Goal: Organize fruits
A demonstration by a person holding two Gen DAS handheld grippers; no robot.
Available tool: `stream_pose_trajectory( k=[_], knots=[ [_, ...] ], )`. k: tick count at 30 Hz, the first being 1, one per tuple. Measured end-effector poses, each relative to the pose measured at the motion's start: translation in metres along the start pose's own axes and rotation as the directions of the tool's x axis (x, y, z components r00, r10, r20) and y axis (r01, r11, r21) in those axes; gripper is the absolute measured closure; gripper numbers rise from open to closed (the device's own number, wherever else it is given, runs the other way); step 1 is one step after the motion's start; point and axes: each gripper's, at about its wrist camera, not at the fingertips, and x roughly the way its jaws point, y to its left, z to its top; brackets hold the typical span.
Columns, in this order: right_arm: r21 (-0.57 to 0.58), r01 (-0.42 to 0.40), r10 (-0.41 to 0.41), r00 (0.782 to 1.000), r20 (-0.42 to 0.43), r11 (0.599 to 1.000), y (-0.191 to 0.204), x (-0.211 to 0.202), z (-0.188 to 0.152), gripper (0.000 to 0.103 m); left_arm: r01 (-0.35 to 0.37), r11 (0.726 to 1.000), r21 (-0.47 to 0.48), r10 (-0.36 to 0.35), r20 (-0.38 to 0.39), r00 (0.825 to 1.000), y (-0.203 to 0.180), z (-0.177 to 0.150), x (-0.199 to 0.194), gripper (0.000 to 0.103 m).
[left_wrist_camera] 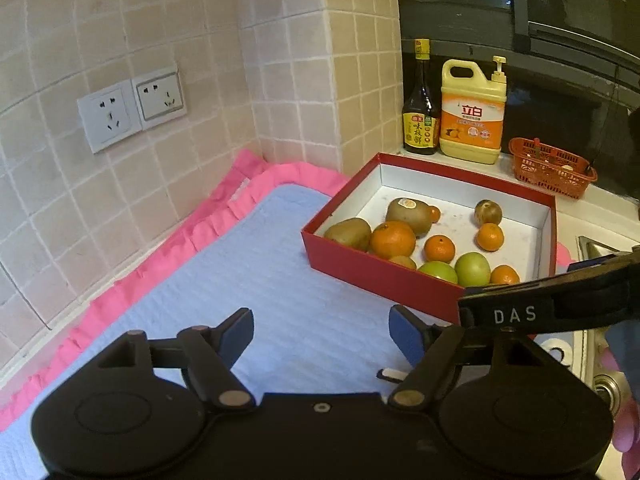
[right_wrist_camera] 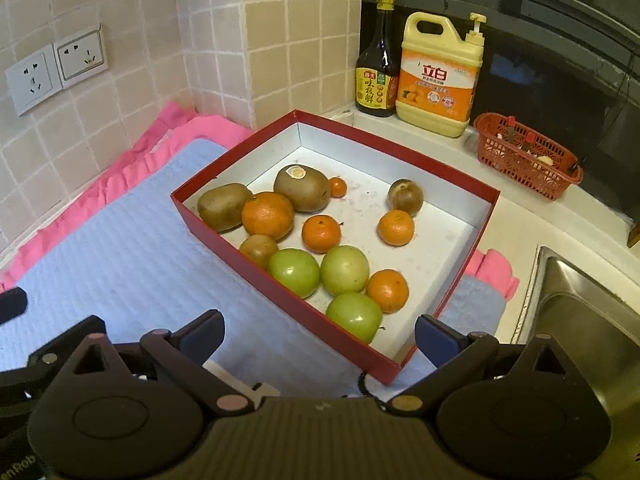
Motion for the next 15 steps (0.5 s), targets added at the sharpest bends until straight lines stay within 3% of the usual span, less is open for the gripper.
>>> stream_pose_trajectory(
  k=[15],
  knots=[
    [0.016, 0.01, -0.01, 1.0, 0.004, 1.0, -0.0081, 0.0008, 0.0023, 0.0, -0.031, 0.999, -0.042, 0.031, -0.007, 1.0, 0.0063, 0.0037, 0.0023, 0.009]
  ],
)
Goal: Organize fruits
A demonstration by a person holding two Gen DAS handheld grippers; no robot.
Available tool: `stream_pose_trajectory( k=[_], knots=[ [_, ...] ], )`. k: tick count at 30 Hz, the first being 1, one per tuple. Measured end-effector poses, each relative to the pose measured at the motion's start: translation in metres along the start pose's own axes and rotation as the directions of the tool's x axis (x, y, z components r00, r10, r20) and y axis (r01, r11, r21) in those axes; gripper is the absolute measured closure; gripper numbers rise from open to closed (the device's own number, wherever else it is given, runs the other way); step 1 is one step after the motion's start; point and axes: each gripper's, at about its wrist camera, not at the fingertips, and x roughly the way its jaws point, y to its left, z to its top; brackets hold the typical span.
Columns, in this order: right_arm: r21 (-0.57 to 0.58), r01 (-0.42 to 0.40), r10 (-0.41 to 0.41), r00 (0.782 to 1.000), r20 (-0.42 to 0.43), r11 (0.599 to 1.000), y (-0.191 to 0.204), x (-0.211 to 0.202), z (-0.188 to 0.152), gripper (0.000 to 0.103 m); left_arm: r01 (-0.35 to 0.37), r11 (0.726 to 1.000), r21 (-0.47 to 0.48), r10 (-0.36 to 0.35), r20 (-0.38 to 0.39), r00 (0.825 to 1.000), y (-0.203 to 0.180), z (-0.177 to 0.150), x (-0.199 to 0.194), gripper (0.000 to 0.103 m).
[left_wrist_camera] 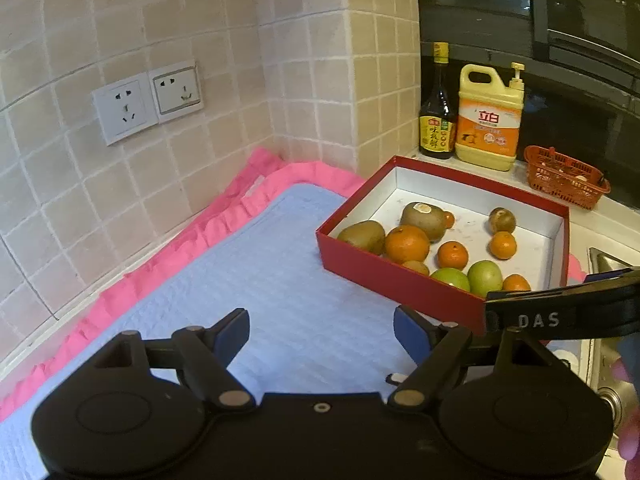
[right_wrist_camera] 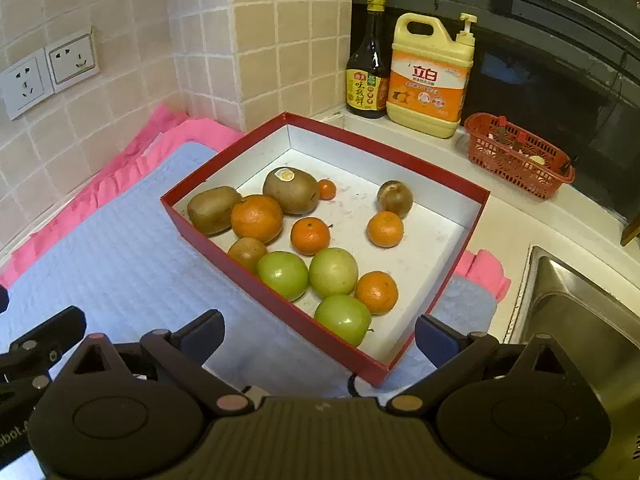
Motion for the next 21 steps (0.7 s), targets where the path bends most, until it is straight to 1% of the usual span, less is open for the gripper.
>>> stream_pose_trajectory(
  k=[12, 16, 21],
  knots=[
    [-0.018, -0.013, 0.013, 1.0, 0.003, 1.0, 0.004, 0.001, 0.003, 0.0, -0.041, 0.999, -0.025, 0.041, -0.024, 0.999, 0.007, -0.001, 0.008, 0.009],
    [-0.024, 0.006, -0.006, 1.0, 0.015, 1.0, 0.003, 0.002, 0.007, 0.0, -0.049, 0.998, -0.031, 0.048, -0.029, 0.998, 0.009, 0.001, 0.011, 0.009],
    [-0.025, 0.053, -0.051, 0.997, 0.05, 0.998, -0.005, -0.001, 0.015, 0.0, -0.088, 0.995, -0.051, 0.086, -0.043, 0.995, 0.018, 0.004, 0.017, 0.009]
  ],
)
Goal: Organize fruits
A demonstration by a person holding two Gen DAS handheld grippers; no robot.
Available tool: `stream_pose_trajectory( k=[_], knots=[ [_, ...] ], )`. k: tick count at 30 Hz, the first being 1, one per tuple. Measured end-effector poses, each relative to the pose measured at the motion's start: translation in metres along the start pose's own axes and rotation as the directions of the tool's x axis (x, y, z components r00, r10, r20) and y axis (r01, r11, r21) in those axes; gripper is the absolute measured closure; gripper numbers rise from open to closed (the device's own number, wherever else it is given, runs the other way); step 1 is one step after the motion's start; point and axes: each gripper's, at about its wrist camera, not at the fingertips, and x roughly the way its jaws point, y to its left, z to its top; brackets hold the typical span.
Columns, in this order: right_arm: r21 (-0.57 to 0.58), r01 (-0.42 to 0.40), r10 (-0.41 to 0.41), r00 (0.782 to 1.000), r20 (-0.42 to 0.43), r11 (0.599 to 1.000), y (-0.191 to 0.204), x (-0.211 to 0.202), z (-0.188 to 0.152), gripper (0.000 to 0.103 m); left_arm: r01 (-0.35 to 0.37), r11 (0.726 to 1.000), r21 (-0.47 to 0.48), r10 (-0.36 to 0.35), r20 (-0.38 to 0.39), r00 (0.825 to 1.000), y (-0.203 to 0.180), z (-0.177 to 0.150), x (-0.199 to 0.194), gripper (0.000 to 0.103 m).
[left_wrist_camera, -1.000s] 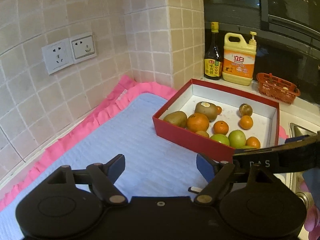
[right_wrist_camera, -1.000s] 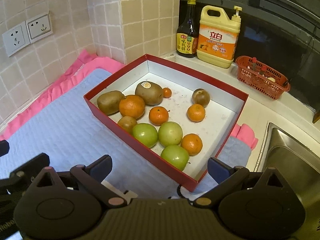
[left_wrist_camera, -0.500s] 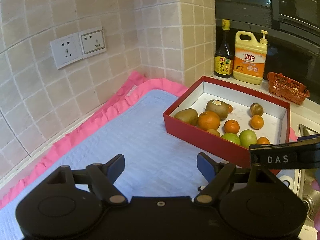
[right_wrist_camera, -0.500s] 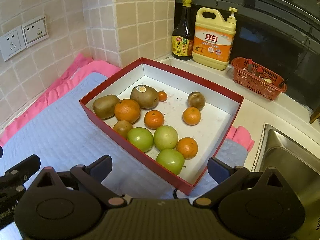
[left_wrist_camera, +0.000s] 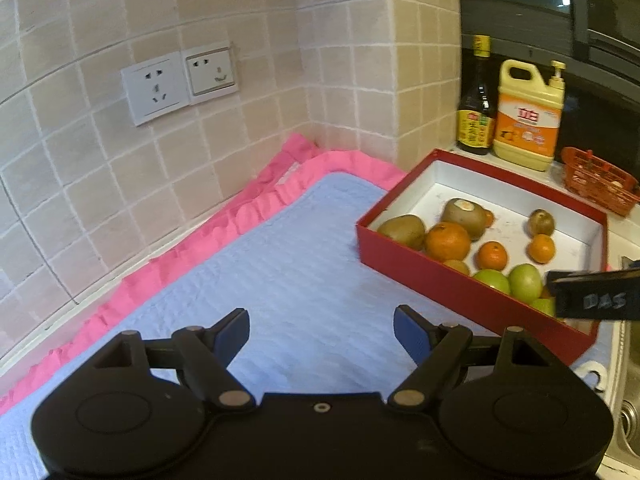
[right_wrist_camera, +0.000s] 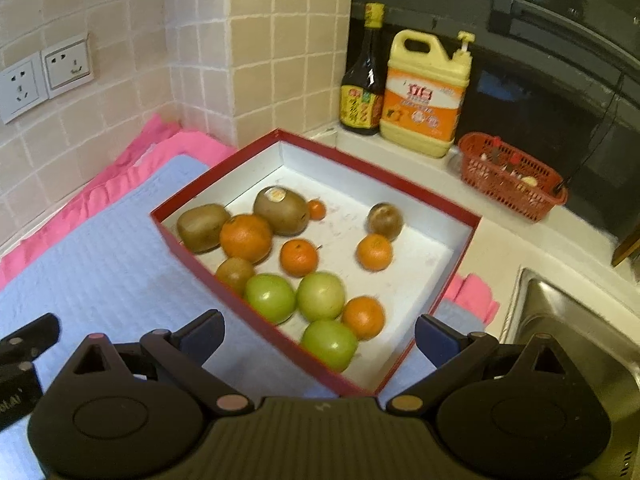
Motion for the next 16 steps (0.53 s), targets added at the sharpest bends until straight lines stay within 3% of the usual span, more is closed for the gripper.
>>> stream_pose_trajectory(
  k=[11, 16],
  knots=[
    [0.015, 0.032, -0.032, 0.999, 0.009, 0.999, -0.012, 0.005, 0.01, 0.0, -0.01, 1.0, -0.018, 0.011, 0.006, 1.0, 0.007, 0.007, 0.008, 0.009],
    [0.011, 0.026, -0.026, 1.0, 0.008, 1.0, -0.009, 0.006, 0.01, 0.0, -0.055, 0.998, -0.007, 0.055, 0.016, 0.998, 0.003, 0.004, 0.01, 0.009]
  ],
)
